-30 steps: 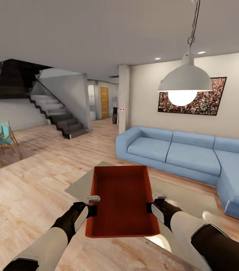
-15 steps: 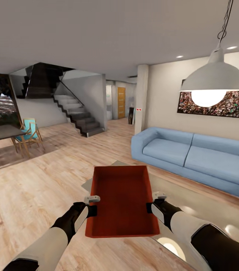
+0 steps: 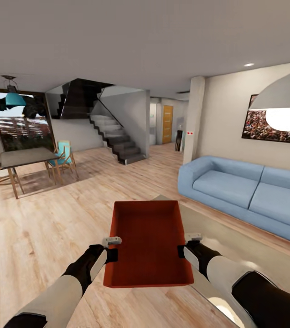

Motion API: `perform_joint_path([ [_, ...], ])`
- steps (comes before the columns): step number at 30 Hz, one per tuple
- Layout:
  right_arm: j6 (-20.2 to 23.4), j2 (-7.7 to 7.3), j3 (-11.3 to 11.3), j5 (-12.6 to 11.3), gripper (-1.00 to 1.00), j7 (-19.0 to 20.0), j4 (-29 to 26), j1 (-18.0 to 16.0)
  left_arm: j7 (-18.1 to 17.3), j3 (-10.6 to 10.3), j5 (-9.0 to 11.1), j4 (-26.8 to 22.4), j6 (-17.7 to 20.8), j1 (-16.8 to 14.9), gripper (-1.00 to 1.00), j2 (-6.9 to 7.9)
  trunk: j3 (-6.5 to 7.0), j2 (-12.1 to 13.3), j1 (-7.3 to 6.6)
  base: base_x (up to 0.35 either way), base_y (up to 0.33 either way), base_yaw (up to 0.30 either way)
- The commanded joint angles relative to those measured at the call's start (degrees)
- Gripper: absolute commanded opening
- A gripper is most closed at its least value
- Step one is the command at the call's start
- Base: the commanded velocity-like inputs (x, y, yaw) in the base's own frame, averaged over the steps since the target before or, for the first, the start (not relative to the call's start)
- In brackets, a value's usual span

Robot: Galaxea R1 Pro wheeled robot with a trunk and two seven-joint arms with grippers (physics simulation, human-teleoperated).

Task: Move the two storage containers from the living room to the garage. In the garage, place one container on the floor and stack the other container on top of it (either order is fine).

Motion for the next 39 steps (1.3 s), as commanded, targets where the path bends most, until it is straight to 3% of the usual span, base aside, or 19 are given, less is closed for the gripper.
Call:
perform_joint_path([
  [1,0.30,0.00,2.44,-0.56,-1.00,-0.47,-0.26,-0.05,1.39,-0.75,-1.40,0.04,0.50,-0.02,-1.00,0.05,-0.11,-0.10,0.02,0.000,0.000,0.300],
  [39,0.30,0.00,2.44,-0.51,-1.00,-0.47,-0.26,-0.05,1.39,-0.76,-1.40,0.00,0.50,-0.02,-1.00,0.05,-0.11,-0.10,0.02,0.000,0.000,0.300],
])
